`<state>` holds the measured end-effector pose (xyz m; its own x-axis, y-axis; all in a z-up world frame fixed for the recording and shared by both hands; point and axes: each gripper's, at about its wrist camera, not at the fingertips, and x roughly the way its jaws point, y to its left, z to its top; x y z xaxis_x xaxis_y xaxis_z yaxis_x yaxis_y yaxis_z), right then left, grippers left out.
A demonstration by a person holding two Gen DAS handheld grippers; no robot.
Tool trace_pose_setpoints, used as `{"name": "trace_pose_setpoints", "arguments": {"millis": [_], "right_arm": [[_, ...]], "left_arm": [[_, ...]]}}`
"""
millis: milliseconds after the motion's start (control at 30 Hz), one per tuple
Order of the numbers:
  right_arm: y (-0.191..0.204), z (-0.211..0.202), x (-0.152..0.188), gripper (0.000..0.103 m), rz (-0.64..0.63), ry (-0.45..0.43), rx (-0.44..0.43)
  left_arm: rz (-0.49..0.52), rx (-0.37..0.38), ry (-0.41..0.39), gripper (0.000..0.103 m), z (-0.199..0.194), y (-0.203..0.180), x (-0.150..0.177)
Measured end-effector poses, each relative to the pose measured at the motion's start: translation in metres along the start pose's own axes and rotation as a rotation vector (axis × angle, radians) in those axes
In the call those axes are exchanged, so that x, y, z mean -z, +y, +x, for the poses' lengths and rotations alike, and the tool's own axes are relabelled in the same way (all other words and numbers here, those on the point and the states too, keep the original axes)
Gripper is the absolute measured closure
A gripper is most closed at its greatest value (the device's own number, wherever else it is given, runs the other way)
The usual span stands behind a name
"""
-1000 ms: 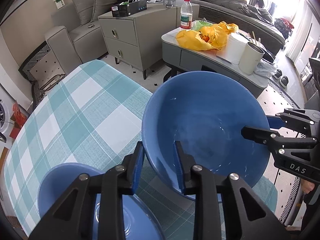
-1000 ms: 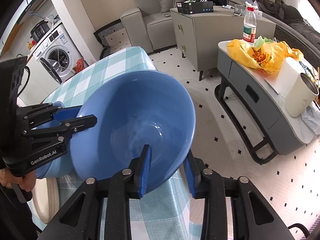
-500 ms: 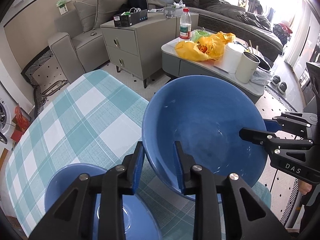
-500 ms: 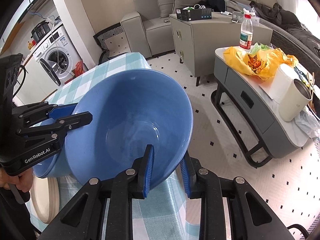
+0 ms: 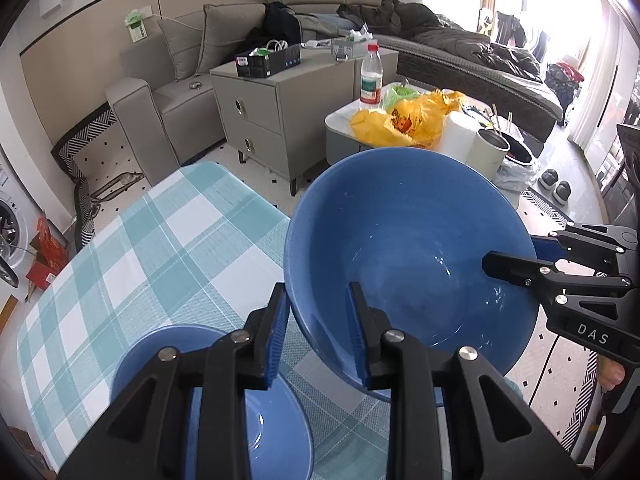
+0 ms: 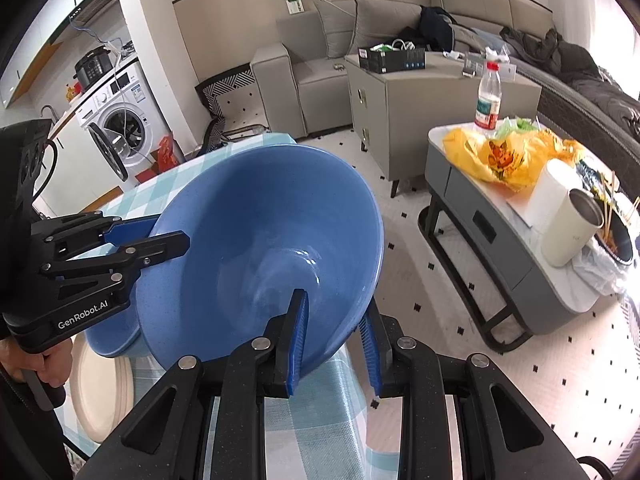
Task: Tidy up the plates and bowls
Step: 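Lift the blue bowl with both grippers and carry it over the light-blue bowl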
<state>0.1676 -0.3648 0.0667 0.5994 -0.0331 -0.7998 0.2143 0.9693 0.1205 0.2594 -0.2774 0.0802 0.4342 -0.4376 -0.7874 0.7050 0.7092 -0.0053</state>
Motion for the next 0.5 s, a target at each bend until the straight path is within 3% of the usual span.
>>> {"name": "trace_pose_setpoints", "arguments": {"millis": [500], "right_arm": [[0.041,-0.038,-0.013,0.077,-0.062,-0.054,-0.034]], "left_arm": [[-0.056,-0.032,-0.072,0.076,-0.052,0.024,0.011]]}}
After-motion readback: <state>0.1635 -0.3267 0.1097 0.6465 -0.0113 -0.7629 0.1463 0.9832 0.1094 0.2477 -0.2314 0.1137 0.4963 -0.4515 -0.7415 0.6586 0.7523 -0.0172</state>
